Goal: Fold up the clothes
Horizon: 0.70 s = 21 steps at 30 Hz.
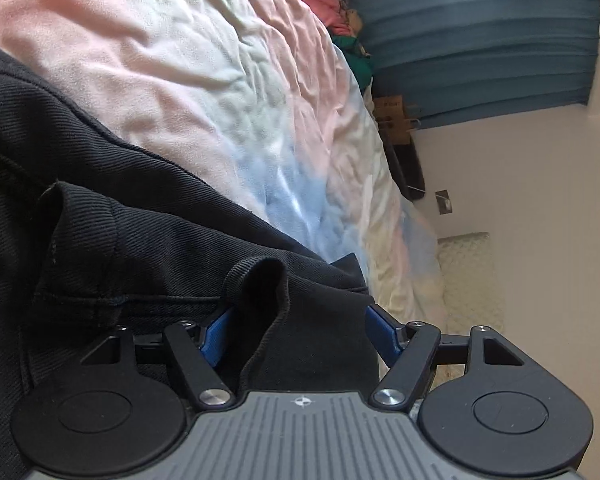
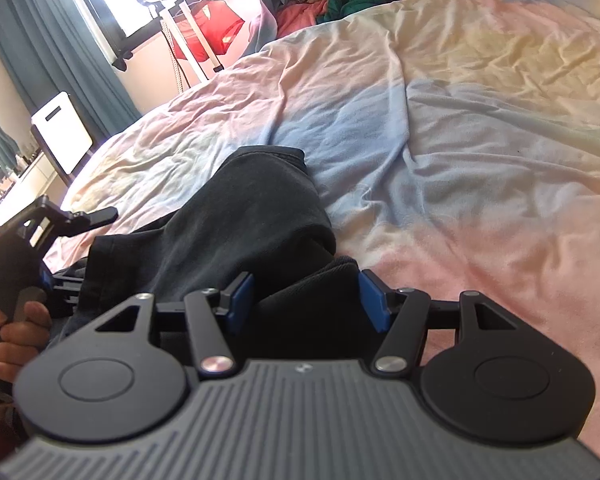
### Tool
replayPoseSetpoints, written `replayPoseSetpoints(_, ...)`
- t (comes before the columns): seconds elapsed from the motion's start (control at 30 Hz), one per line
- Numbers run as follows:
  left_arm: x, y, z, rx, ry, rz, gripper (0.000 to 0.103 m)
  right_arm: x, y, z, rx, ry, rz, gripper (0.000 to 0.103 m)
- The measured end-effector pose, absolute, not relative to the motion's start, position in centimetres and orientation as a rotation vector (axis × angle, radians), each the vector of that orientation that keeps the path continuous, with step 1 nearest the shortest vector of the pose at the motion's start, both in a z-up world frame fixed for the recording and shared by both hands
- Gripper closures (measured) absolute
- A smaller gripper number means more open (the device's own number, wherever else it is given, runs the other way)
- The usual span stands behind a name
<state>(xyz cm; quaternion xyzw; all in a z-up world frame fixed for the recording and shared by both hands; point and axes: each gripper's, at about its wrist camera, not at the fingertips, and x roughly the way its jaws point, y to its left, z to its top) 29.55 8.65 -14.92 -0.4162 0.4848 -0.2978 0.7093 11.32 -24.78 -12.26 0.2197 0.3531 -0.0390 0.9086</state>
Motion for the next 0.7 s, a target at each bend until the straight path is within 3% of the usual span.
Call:
replayPoseSetpoints(0.23,29.5,8.7,-14.0,-0.879,1.044,-0.659,0.030,11.1,-24.2,-12.2,0.430,0.724,-0.097,0.042)
replayPoseSetpoints(0.33,29.0,7.8,-13.7,-0.750,1.029,-0.604,0.044,11.2,-23.9,-12.2,0.402,0.718,-0.105,0.042)
replayPoseSetpoints(0.43,28.5,7.6,-13.5,-0.667,0.997,-0.542,0.075,11.2,-23.8,-12.1,0.391,0.715,-0.107,0.042)
replayPoseSetpoints(0.47,28.3,7.8,-13.5,-0.673,0.980,-0.531,0.091,11.2,-23.8,-12.1,0.388,0.715,-0.107,0.042)
replayPoseSetpoints(0.7,25.4,10.3,-10.3,-0.769,0.786,-0.543,0.099,11.1,-23.2,-11.6,0.338,0.699,-0.087,0.042)
